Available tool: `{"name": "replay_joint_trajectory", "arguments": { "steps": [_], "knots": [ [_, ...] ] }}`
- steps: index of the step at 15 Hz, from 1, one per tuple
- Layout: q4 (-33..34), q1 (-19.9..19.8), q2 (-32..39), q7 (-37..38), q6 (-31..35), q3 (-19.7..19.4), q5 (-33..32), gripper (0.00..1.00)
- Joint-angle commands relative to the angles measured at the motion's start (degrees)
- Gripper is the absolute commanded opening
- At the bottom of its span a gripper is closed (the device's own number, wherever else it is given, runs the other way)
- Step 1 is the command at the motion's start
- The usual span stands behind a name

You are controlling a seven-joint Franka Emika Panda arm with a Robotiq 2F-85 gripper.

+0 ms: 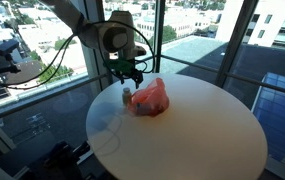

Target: Put the white bottle in the plastic bag, remove the blue container from the plastic bag and put it on the table

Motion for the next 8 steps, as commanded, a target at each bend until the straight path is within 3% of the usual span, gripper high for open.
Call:
{"name": "replay_joint_trajectory", "arguments": {
  "steps": [1, 8],
  "knots": [
    [3.9, 0.4, 2.6, 1.3, -4.0, -0.1, -0.6, 1.0],
    [8.1, 1.8, 8.3, 0.8, -4.1, 0.4, -1.7, 1.0]
  ]
}}
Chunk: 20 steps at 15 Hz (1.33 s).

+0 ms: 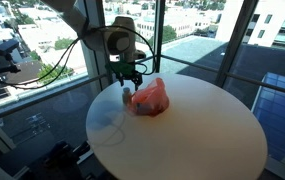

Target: Put the white bottle in the plastic bag, remove the blue container from the plastic bag and put it on the table

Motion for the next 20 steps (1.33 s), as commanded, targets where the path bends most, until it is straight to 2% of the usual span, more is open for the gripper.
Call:
{"name": "replay_joint_trajectory", "arguments": {
  "steps": [1, 4, 5, 6, 9, 11, 13, 14, 20],
  "knots": [
    [4.1, 0.9, 3.7, 0.8, -1.8, 0.2, -1.5, 1.0],
    [5.2, 2.1, 5.4, 1.4, -1.9, 0.1, -2.7, 1.0],
    [5.4, 2.4, 5.8, 1.5, -2.1, 0.1, -3.1, 0.91],
    [5.6, 2.7, 6.0, 1.6, -2.2, 0.2, -3.5, 0.73],
    [6.2, 3.5, 6.4, 1.9, -2.6, 0.1, -4.3, 0.49],
    [6.5, 3.8, 6.2, 1.9, -3.0, 0.1, -4.6, 0.39],
    [7.0, 4.1, 6.1, 2.1, -3.4, 0.1, -5.1, 0.21],
    [7.1, 4.1, 6.0, 2.1, -3.6, 0.1, -5.3, 0.18],
    [7.0, 4.1, 4.2, 2.3, -3.8, -0.1, -5.6, 0.18]
  ]
}}
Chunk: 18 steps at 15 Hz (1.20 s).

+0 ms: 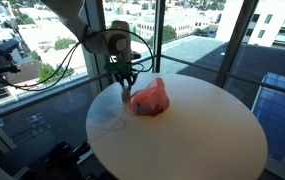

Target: Put the white bottle in the plastic bag, remove the blue container from the plastic bag and put it on the table

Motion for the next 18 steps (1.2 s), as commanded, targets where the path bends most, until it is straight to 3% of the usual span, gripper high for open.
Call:
{"name": "replay_joint_trajectory", "arguments": {
  "steps": [1, 12, 18],
  "knots": [
    [1.5, 0.0, -1.8, 2.1, -2.1, -0.3, -1.9, 0.18],
    [2.0, -3.1, -9.9, 2.1, -1.2, -1.7, -0.9, 0.18],
    [2.4, -5.7, -10.5, 2.6, -0.1, -3.6, -0.8, 0.18]
  ]
}}
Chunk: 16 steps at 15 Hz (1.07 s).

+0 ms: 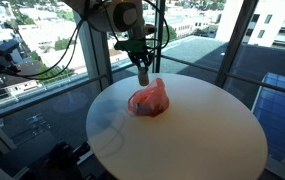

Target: Put the white bottle in the plastic bag, remove the blue container from the plastic bag and put it on the table

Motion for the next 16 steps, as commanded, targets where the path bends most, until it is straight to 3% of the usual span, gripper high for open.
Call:
{"name": "replay_joint_trajectory", "arguments": {
  "steps": [1, 16],
  "knots": [
    [0.7, -1.3, 0.0, 1.3, 0.1, -0.8, -0.5, 0.18],
    [2.0, -2.4, 6.7, 0.1, 0.8, -0.7, 0.5, 0.18]
  ]
}}
